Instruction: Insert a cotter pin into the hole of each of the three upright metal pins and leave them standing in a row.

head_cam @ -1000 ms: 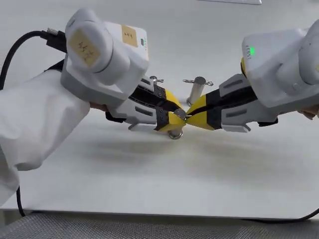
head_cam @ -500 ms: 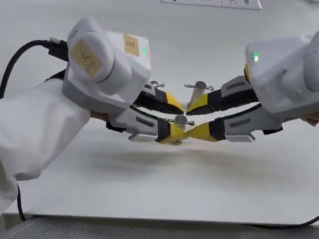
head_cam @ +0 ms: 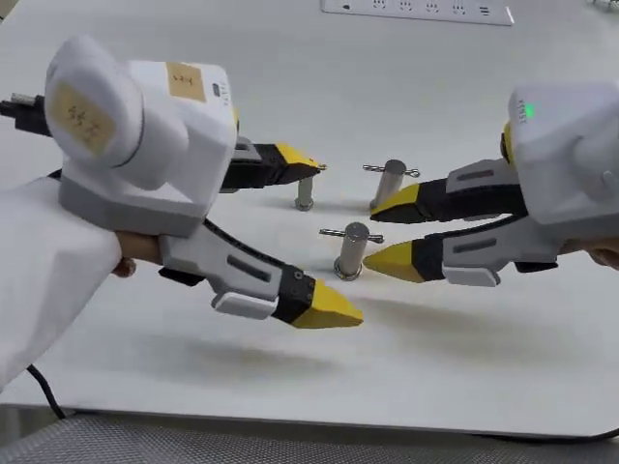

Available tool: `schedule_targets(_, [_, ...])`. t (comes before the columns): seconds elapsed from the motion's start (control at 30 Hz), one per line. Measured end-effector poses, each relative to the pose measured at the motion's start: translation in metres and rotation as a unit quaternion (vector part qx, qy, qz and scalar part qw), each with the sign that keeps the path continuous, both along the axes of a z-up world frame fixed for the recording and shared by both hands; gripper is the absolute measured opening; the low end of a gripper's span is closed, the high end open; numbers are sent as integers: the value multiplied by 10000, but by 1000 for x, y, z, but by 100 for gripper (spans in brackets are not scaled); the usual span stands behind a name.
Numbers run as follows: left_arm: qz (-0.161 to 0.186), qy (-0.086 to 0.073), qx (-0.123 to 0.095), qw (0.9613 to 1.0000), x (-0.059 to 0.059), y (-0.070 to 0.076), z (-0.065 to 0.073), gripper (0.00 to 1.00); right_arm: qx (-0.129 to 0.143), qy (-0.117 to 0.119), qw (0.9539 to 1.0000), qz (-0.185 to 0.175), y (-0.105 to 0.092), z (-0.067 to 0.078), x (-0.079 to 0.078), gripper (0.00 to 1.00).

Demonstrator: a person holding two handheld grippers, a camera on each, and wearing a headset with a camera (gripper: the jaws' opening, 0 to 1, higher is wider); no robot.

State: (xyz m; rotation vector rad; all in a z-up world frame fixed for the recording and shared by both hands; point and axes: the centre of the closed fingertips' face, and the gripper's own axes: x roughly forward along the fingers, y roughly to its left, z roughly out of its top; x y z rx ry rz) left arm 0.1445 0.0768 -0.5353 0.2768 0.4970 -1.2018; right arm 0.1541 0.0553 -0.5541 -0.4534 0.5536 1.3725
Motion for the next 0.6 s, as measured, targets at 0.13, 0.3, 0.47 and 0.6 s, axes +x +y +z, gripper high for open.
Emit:
schedule_targets(0.13, [204,130,-59,9997,-8,12,-3,99,70,55,9999,-112,2,-1,-1,22])
schedule_targets(0.3, [290,309,-292,9987,-24,18,2,99,43,82,9999,-85,9,-3,-3,20])
schedule_targets(0.47, [344,344,-222,9986,-30,23,-2,99,5,84,9999,-98,14,-6,0,18])
schedule_targets(0.6, [383,393,-206,9983,-33,25,-5,99,-100,92,9999,-25,16,-12,3,16])
